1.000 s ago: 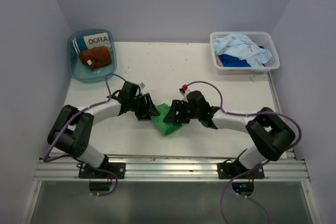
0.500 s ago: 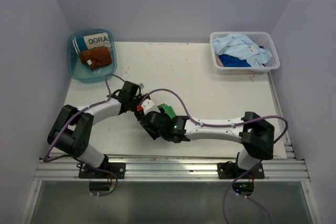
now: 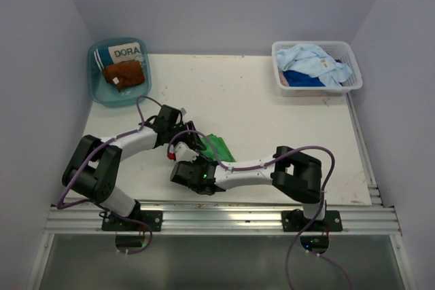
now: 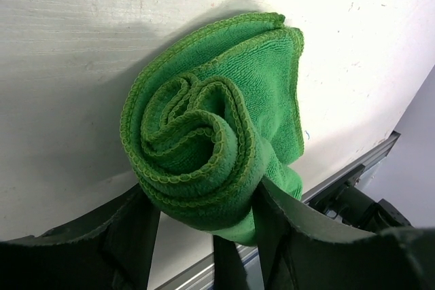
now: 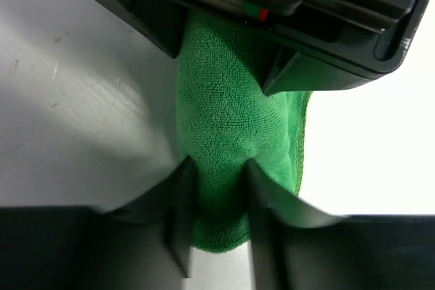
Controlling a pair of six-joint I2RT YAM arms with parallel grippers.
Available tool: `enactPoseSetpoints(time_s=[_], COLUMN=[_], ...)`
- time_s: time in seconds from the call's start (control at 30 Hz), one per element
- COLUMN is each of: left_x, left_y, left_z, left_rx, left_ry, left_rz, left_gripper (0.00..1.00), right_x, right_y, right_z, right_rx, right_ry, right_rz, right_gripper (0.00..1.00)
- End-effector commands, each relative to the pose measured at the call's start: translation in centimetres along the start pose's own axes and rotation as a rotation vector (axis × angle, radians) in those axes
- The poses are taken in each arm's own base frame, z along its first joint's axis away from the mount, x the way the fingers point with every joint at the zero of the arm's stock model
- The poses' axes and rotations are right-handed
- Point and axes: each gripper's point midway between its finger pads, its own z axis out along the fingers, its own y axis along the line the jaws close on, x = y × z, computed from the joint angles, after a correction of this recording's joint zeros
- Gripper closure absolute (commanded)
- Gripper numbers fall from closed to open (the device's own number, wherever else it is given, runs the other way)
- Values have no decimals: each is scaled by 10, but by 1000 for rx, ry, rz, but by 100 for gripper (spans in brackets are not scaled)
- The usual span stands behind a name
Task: Roll the towels
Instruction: Roll the towel
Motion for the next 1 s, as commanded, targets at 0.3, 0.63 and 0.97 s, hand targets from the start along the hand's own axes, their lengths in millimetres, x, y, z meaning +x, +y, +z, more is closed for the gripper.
enactPoseSetpoints(time_s=[0.3,0.63,0.97], left_x=[-14,-26,-13], left_y=[-23,-32,-28], left_z=[-14,-28,-17], left_rx=[24,41,97], left_ry=[-40,-85,-42], left_rz=[22,48,15], left_gripper=[17,7,8], right_x=[-21,-22,-26], right_y=[-5,-16,-23], right_z=[-2,-5,-1], right_rx=[-243,-532,-727], right_ry=[-68,-56,-50], right_rz=[278,638,963], right_gripper=[98,99,99])
